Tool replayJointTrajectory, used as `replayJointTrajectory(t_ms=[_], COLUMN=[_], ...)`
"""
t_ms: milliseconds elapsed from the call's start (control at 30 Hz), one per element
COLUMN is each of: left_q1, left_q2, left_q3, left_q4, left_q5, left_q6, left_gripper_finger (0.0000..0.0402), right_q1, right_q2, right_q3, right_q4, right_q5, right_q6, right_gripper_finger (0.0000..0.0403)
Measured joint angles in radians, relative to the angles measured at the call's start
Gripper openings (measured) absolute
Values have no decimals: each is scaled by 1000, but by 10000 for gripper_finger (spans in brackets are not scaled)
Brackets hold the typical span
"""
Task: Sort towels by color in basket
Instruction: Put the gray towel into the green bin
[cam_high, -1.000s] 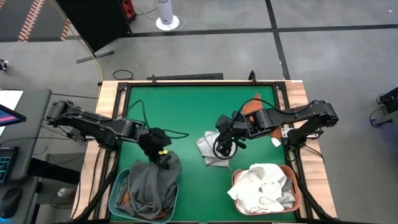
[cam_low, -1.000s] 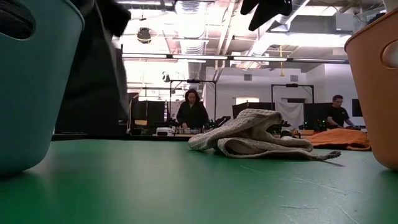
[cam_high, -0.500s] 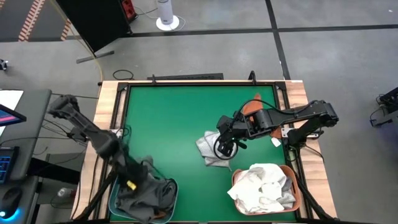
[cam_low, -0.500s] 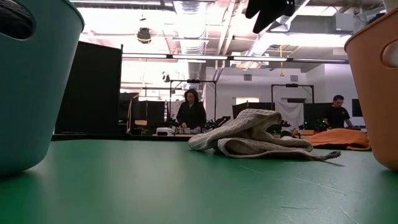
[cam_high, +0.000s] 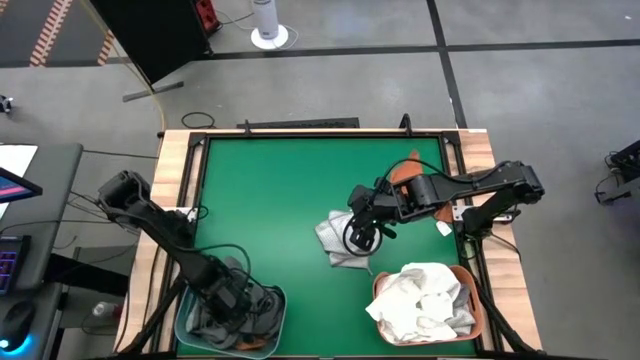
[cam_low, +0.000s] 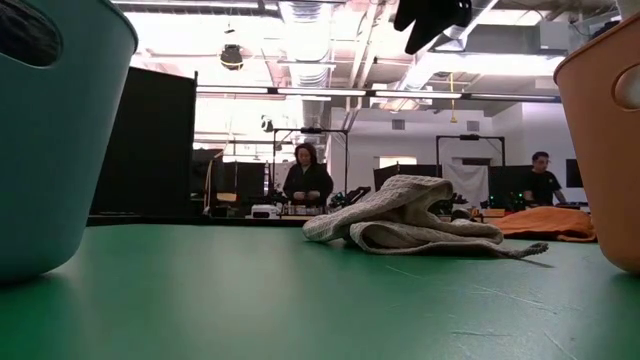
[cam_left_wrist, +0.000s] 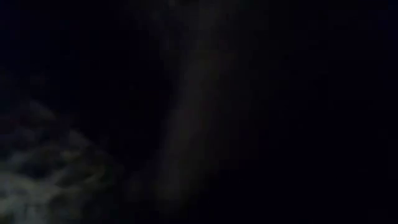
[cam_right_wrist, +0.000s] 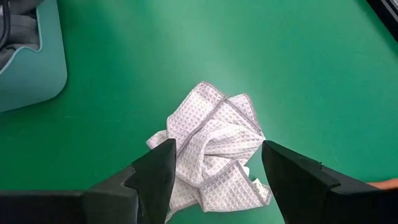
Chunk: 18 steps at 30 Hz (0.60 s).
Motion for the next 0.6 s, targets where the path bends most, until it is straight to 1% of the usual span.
replayJointTrajectory(t_ms=[167,333,467,600], left_q1=[1,5,5,6], left_q2=[7,-8,-39,-107], left_q3=[0,0,-2,-3], left_q4=[37,42,38,46], left_q5=[-49,-73,-69,-16], left_q6=[-9,3,-1,-7], left_gripper_finger=[119,167,194,204], right_q1=[0,0,0,0], right_q2=[0,0,0,0], right_q3=[0,0,0,0], right_q4=[-2,-13,-20,-21], right_q5=[0,-2,-3,-3], right_q6=[0,0,0,0], right_gripper_finger=[265,265,265,265])
